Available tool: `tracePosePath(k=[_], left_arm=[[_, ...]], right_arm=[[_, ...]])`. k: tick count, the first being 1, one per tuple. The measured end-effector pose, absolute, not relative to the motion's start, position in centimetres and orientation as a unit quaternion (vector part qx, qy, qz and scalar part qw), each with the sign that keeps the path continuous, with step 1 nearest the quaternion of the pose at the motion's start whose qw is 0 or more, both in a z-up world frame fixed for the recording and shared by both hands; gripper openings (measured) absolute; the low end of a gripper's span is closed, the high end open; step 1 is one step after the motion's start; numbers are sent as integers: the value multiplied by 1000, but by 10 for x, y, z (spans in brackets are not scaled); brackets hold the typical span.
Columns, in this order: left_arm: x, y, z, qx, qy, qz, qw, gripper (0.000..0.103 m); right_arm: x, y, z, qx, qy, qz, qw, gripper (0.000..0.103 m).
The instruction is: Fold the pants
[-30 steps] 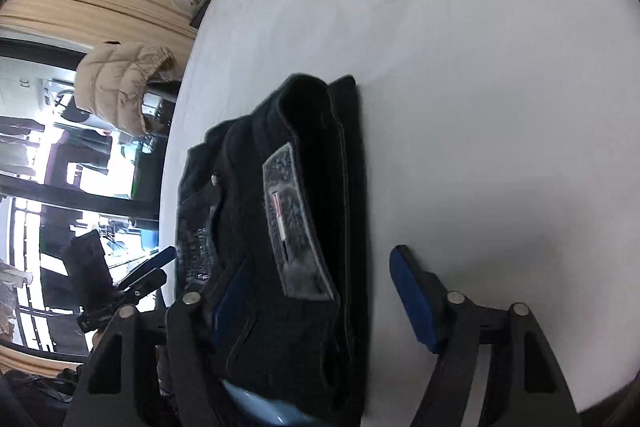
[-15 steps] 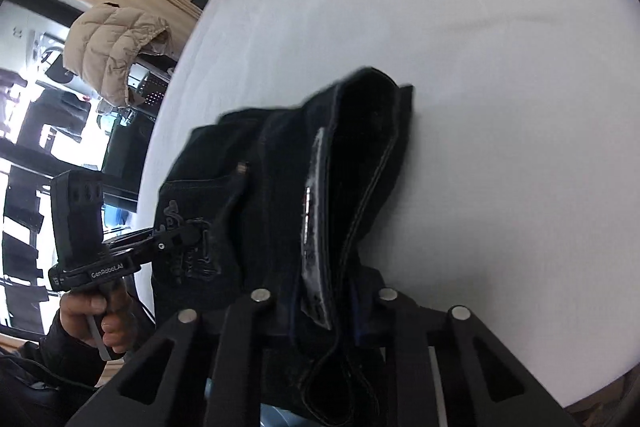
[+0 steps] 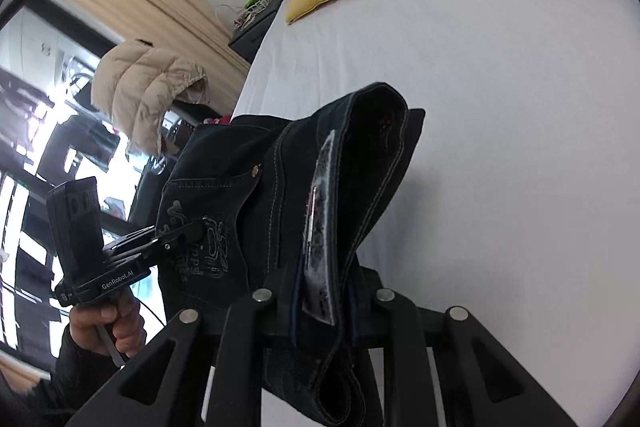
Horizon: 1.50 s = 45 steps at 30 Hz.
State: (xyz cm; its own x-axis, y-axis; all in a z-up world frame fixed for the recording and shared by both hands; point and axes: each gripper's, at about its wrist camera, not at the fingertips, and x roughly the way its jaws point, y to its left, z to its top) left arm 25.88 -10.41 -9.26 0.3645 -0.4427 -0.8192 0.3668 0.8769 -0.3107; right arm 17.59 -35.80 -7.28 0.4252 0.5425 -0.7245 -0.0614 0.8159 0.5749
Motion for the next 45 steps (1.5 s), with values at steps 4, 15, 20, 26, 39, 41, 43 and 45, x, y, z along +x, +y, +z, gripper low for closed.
tracePosePath(k=[4, 15, 20, 26, 39, 41, 43, 45], left_arm=[[297, -76, -124, -35, 524, -228, 820, 17], [271, -39, -162, 21, 514, -142, 846, 65], [197, -43, -98, 110, 392, -38, 912, 84], [72, -64, -4, 110, 235, 25, 965, 103], [-89, -29, 136, 47, 225, 17, 973, 103], [-104, -28, 146, 34, 242, 10, 970, 103], [-113, -30, 150, 20, 265, 4, 964, 103], [-116, -32, 145, 15, 280, 2, 960, 103]], right_arm=[[225, -341, -105, 260, 514, 182, 797, 20], [218, -368, -173, 350, 505, 146, 775, 58], [171, -372, -131, 280, 467, 80, 835, 62], [88, -339, -28, 148, 328, 34, 932, 94], [-43, -251, 104, 29, 225, -34, 973, 103], [-50, -249, 107, 47, 251, -44, 966, 103], [-49, -248, 104, 59, 279, -51, 957, 103], [-52, -244, 104, 61, 294, -50, 953, 103]])
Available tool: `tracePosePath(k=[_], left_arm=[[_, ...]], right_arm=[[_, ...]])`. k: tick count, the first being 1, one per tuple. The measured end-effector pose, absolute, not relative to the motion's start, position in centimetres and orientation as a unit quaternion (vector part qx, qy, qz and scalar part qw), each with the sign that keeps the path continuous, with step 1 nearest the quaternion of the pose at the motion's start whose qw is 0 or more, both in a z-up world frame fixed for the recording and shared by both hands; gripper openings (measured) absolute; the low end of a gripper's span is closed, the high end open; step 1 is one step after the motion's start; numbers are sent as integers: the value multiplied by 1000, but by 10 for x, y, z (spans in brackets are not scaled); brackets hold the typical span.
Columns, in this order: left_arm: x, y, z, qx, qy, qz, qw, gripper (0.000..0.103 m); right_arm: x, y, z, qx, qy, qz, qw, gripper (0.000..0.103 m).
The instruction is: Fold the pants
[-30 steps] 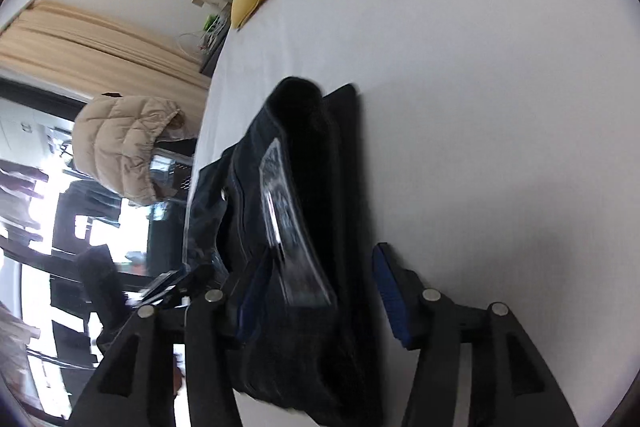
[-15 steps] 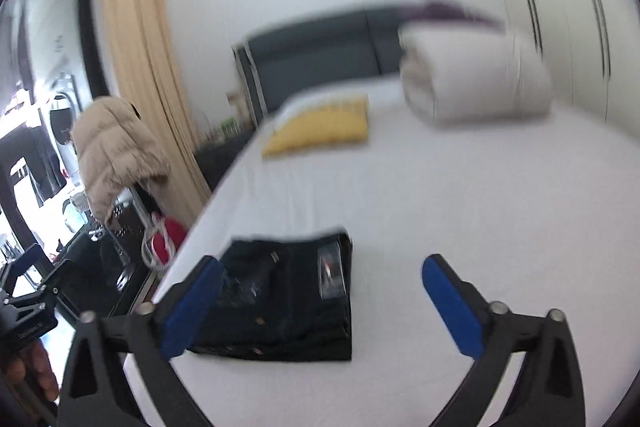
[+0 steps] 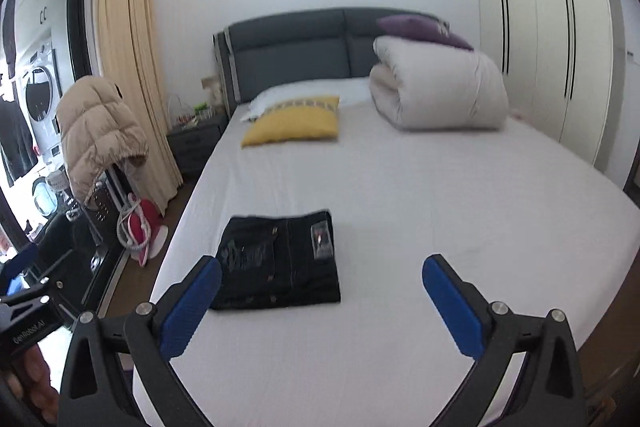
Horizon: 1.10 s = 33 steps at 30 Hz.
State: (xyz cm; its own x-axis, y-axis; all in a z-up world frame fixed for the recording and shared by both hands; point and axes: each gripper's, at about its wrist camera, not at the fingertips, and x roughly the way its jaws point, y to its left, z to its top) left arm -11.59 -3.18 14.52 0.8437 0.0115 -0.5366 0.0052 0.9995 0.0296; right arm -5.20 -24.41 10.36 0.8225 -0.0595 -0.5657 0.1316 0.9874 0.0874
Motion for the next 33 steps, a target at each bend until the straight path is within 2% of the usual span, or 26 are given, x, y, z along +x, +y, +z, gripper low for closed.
tracePosePath(k=[11, 33], left_arm=[[-57, -41, 71, 2, 342, 3, 940, 103], [-24, -36, 42, -5, 370, 3, 929, 103]], right_arm=[[-48, -233, 78, 57, 334, -47, 940, 103], [-43, -224, 67, 47, 354, -35, 933, 103]])
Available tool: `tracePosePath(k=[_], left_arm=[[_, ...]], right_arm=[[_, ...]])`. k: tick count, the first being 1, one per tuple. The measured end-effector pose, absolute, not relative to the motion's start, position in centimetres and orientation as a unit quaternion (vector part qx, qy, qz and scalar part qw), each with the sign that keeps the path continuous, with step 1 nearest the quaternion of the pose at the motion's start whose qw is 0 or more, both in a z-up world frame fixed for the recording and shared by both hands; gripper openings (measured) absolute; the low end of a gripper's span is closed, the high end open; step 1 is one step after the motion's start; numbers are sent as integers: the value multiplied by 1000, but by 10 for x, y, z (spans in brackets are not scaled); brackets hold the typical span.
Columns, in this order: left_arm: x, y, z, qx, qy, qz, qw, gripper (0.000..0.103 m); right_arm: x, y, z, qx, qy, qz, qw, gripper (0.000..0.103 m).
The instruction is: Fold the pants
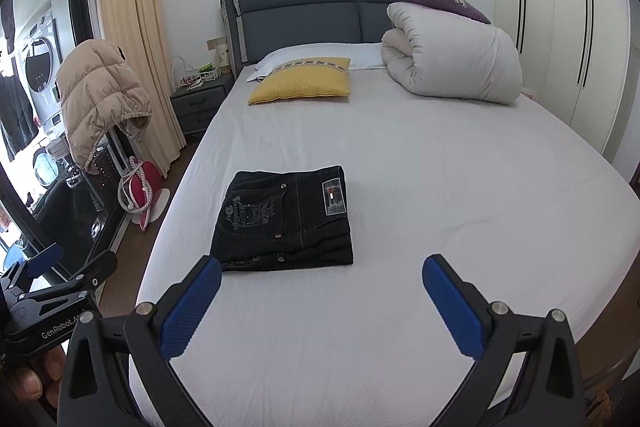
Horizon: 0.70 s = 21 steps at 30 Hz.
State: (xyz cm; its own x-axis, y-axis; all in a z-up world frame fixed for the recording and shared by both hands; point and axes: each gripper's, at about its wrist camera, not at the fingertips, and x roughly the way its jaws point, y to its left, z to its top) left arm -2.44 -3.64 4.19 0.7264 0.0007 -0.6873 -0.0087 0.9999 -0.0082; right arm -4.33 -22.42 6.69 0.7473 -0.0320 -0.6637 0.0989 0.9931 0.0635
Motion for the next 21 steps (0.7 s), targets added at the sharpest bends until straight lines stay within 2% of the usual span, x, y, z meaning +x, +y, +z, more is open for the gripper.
tracePosePath(k=[21], left_arm=[[-15, -35, 30, -7, 377, 0, 926, 103]], right_arm=[[-42, -225, 60, 46, 360, -36, 931, 103]])
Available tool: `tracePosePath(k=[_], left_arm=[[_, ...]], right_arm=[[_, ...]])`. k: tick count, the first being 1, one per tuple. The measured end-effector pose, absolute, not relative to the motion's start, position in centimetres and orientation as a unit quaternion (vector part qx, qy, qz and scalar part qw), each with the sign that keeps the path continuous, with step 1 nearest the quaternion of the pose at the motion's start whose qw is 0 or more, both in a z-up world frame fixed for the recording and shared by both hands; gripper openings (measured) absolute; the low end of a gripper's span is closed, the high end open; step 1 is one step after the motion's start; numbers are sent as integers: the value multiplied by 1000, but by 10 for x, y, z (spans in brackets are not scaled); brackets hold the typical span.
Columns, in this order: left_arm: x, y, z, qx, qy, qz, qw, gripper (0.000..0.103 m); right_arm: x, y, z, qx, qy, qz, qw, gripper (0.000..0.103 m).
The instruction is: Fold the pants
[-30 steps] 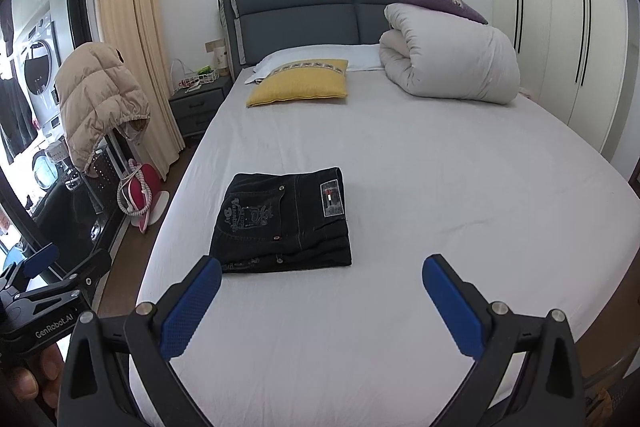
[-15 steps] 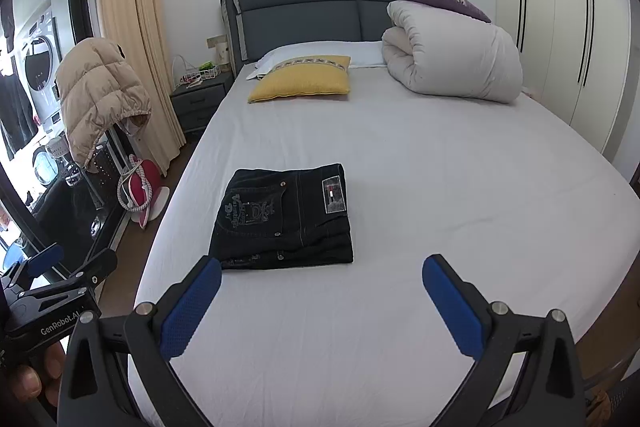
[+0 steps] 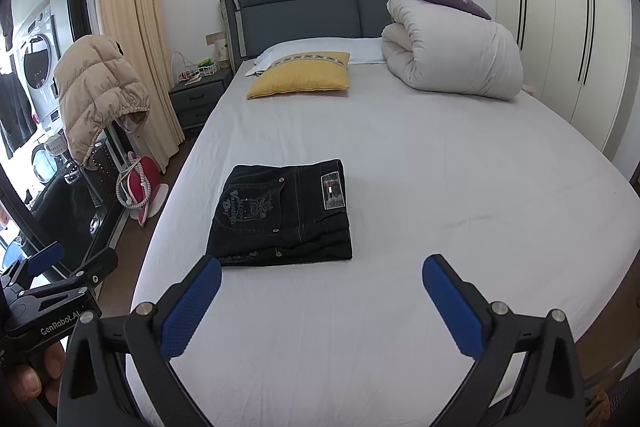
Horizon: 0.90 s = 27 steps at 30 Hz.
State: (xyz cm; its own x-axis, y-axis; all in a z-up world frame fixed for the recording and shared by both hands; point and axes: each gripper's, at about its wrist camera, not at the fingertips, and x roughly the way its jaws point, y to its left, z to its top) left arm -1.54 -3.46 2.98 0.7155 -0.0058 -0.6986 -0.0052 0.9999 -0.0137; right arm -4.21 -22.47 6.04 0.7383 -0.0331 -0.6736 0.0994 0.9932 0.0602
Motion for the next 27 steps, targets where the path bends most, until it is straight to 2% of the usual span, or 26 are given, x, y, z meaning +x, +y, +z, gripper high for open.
tracePosePath(k=[27], left_arm=[[-11, -36, 23, -7, 379, -4, 925, 103]], right_arm=[[-46, -222, 56, 42, 363, -33, 930, 103]])
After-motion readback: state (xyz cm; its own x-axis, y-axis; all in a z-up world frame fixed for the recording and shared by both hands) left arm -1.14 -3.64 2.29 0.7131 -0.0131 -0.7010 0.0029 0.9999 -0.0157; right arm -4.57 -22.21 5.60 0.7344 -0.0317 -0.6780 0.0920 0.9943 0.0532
